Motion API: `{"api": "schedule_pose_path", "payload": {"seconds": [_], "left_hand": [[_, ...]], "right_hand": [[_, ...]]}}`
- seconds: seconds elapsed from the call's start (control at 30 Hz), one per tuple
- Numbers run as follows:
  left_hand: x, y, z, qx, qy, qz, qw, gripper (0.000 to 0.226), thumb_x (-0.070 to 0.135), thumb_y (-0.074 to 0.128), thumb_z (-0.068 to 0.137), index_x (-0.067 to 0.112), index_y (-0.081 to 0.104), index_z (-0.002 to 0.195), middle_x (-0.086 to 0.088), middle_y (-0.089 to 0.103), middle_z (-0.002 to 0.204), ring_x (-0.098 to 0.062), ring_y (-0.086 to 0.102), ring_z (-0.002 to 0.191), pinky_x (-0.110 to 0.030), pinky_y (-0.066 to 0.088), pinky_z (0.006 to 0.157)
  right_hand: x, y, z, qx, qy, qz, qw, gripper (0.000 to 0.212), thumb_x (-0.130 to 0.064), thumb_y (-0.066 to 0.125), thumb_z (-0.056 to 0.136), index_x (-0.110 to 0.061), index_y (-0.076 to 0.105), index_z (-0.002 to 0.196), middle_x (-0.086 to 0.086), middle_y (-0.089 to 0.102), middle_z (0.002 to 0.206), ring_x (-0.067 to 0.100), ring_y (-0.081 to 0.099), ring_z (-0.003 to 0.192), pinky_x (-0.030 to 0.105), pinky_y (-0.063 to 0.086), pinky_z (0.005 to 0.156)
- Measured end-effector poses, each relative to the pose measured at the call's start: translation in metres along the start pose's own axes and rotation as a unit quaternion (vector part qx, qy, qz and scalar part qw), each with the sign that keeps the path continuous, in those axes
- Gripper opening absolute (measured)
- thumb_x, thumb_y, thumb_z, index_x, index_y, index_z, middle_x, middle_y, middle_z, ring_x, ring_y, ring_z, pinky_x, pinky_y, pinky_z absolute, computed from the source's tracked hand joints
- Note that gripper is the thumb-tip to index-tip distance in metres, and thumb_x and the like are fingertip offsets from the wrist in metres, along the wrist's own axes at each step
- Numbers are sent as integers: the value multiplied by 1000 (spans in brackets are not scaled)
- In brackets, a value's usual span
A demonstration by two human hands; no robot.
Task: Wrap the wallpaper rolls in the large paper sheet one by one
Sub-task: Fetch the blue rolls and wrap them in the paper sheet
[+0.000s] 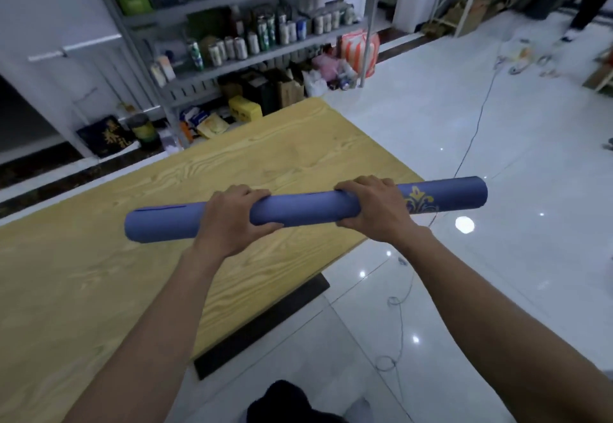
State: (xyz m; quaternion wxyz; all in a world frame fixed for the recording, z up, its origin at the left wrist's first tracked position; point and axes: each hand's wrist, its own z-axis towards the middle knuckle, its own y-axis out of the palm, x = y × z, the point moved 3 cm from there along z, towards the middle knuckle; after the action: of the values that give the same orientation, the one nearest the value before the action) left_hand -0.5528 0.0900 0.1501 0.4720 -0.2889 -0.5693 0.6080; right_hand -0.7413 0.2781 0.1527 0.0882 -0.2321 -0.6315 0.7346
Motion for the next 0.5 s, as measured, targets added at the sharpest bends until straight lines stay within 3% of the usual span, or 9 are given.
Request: {"api": "schedule_pose_path", "payload": {"seconds": [0.23, 0.5], "left_hand": [[83, -14, 91, 58, 18, -25, 998, 63, 62, 73, 68, 23, 64, 116, -1, 66, 104, -24, 58, 93, -41, 46, 82], [131, -8, 217, 88, 78, -58, 991, 63, 62, 76, 63, 23, 66, 112, -1, 67, 101, -23, 58, 91, -44, 49, 81]], "right_hand": [[93, -61, 7, 98, 69, 2, 993, 58, -46, 75, 66, -31, 58, 119, -4, 63, 114, 20, 56, 105, 41, 31, 100], [178, -99, 40, 186, 139, 8, 973, 56, -41, 78, 65, -27, 61, 116, -6, 64, 114, 19, 56, 105, 41, 30, 103]]}}
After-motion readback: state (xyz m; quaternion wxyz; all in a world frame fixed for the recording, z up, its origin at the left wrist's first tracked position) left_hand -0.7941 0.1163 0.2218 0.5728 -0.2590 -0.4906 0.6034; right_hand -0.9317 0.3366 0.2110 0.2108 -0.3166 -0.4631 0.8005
